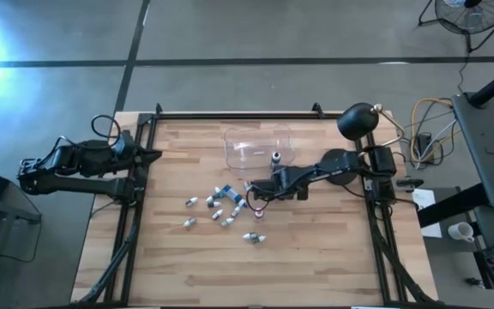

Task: Pick & Place food coloring
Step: Put the large purple food coloring bottle into the transparent bin

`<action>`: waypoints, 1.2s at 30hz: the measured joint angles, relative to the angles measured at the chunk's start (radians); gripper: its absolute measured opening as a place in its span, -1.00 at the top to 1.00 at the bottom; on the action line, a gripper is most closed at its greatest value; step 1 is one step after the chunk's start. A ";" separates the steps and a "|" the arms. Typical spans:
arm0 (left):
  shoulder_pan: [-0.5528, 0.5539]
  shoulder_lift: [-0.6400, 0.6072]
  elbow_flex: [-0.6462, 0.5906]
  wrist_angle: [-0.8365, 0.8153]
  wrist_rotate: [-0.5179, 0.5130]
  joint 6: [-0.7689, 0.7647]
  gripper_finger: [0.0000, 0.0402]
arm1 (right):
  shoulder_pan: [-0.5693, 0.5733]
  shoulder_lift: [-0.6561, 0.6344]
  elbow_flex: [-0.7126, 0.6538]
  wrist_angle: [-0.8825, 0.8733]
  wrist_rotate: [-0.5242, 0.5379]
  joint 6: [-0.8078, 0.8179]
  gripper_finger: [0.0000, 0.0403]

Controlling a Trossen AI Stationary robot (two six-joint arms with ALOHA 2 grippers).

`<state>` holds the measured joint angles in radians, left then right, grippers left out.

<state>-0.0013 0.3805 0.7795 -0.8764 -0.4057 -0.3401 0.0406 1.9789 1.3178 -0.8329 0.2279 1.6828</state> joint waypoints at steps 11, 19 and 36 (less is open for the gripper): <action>0.000 0.000 0.000 0.000 -0.016 0.006 1.00 | -0.016 -0.022 0.026 0.002 -0.092 -0.129 0.46; 0.000 0.000 0.000 0.000 -0.016 0.007 1.00 | -0.047 -0.162 0.050 0.004 -0.247 -0.251 0.46; 0.000 0.007 0.000 0.001 -0.016 0.009 1.00 | -0.242 -0.292 0.063 0.457 -0.232 -0.248 0.45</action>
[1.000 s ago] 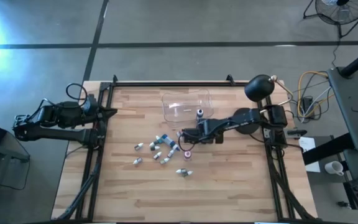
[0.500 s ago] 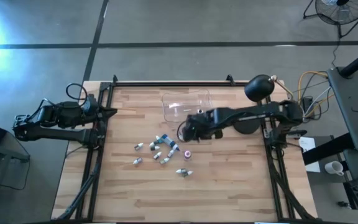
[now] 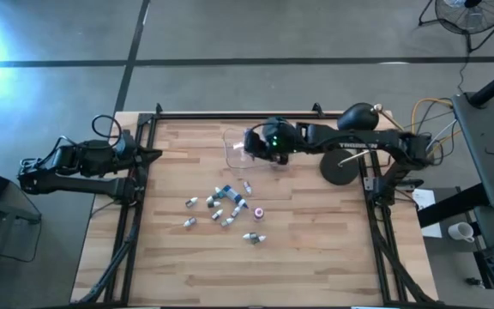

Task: Pick & Place food coloring
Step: Put the large purple food coloring bottle into the transparent bin

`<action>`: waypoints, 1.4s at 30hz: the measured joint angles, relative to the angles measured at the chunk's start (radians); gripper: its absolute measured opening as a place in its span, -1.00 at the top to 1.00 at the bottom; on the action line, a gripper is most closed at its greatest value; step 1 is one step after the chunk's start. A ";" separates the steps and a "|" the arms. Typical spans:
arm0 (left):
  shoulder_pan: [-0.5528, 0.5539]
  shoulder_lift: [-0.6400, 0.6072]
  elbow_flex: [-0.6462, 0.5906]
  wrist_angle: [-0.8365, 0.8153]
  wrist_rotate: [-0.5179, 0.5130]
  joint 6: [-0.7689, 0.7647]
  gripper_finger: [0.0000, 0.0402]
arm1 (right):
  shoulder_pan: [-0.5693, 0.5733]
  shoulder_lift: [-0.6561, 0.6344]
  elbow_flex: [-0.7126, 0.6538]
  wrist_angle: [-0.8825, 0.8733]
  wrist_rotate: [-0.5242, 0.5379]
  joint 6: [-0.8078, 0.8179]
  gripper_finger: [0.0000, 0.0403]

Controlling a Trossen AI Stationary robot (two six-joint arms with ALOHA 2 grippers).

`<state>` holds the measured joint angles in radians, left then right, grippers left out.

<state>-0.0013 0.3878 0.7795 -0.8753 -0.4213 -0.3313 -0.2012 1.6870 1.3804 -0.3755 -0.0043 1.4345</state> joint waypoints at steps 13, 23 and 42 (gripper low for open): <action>0.000 0.000 0.000 0.000 0.000 -0.002 1.00 | 0.012 0.025 -0.003 0.167 -0.029 -0.005 0.44; 0.000 0.000 0.000 -0.001 -0.026 -0.001 1.00 | 0.025 0.028 0.017 0.186 -0.052 -0.189 0.44; 0.000 0.000 0.000 -0.001 -0.026 -0.010 1.00 | 0.065 0.030 0.186 -0.146 0.561 -1.469 0.44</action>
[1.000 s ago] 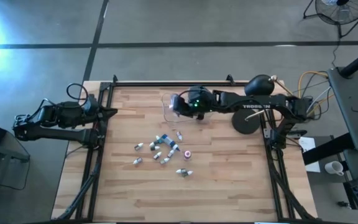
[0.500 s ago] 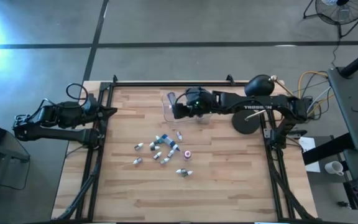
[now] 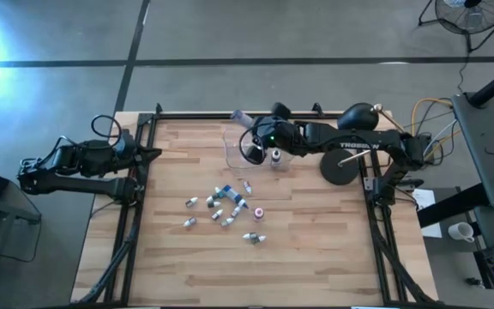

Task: Pick & Place food coloring
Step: Put the large purple food coloring bottle into the transparent bin

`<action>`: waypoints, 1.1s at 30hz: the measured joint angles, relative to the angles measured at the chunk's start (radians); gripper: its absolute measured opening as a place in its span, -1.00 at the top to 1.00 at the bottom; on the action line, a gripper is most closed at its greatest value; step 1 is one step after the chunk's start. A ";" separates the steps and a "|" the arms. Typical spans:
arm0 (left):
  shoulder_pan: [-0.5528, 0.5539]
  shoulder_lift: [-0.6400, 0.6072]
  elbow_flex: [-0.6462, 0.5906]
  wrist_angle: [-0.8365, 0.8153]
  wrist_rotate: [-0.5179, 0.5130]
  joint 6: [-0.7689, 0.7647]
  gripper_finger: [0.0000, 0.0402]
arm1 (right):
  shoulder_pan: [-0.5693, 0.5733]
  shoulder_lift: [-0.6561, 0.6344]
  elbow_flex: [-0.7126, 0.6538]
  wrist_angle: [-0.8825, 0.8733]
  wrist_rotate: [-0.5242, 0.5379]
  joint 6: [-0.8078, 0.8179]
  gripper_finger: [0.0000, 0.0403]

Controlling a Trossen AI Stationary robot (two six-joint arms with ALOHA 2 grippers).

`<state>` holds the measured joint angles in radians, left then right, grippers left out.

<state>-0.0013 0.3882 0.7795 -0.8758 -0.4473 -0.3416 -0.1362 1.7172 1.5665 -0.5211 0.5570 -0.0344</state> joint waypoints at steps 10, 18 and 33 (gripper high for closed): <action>0.000 0.000 0.000 0.000 0.000 -0.039 1.00 | 0.039 0.050 0.015 0.005 0.233 -0.673 0.43; 0.000 0.002 0.000 0.000 -0.025 -0.080 1.00 | 0.071 0.208 0.096 0.000 0.427 -1.179 0.43; 0.000 0.002 0.000 0.000 -0.026 -0.079 1.00 | 0.076 0.415 0.526 -0.424 0.448 -0.993 0.43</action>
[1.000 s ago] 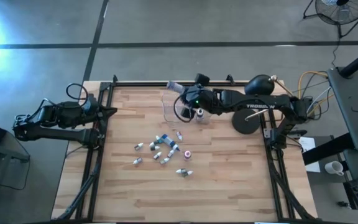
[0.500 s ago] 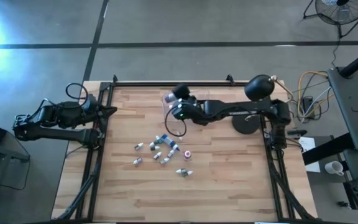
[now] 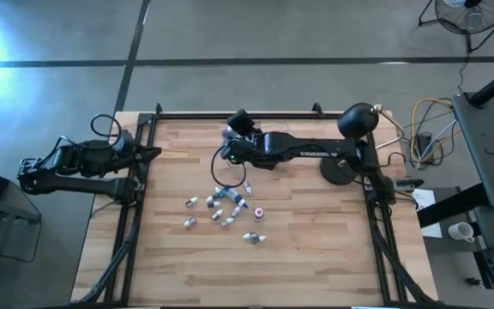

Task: Pick & Place food coloring
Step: Put the large purple food coloring bottle into the transparent bin

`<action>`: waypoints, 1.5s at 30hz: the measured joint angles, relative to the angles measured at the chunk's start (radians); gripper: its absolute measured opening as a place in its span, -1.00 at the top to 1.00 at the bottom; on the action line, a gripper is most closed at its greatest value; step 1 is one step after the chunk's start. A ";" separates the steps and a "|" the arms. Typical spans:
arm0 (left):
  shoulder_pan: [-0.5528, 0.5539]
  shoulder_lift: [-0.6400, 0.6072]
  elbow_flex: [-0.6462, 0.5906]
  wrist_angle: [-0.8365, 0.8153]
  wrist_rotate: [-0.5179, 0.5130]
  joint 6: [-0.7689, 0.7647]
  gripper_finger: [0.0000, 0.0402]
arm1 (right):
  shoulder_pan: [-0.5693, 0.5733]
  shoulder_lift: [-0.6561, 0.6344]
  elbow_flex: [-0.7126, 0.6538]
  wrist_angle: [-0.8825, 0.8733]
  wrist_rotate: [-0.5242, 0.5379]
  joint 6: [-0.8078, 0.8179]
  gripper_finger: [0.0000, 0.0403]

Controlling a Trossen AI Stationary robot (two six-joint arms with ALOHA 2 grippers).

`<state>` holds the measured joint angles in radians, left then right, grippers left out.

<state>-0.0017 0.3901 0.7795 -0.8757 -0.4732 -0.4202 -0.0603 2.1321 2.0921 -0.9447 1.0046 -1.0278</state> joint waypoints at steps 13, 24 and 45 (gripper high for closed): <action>0.000 0.000 0.000 -0.001 0.000 0.053 1.00 | 0.103 -0.002 0.015 -0.126 0.096 0.055 0.43; 0.000 0.000 0.000 0.000 0.000 0.054 1.00 | 0.108 -0.006 0.013 -0.486 0.177 0.437 0.43; 0.000 0.022 0.000 0.009 -0.018 0.053 1.00 | 0.273 -0.028 -0.042 -0.626 0.009 0.882 0.42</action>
<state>-0.0016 0.4116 0.7795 -0.8665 -0.4909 -0.3672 0.2123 2.1037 2.0502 -1.5707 1.0135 -0.1461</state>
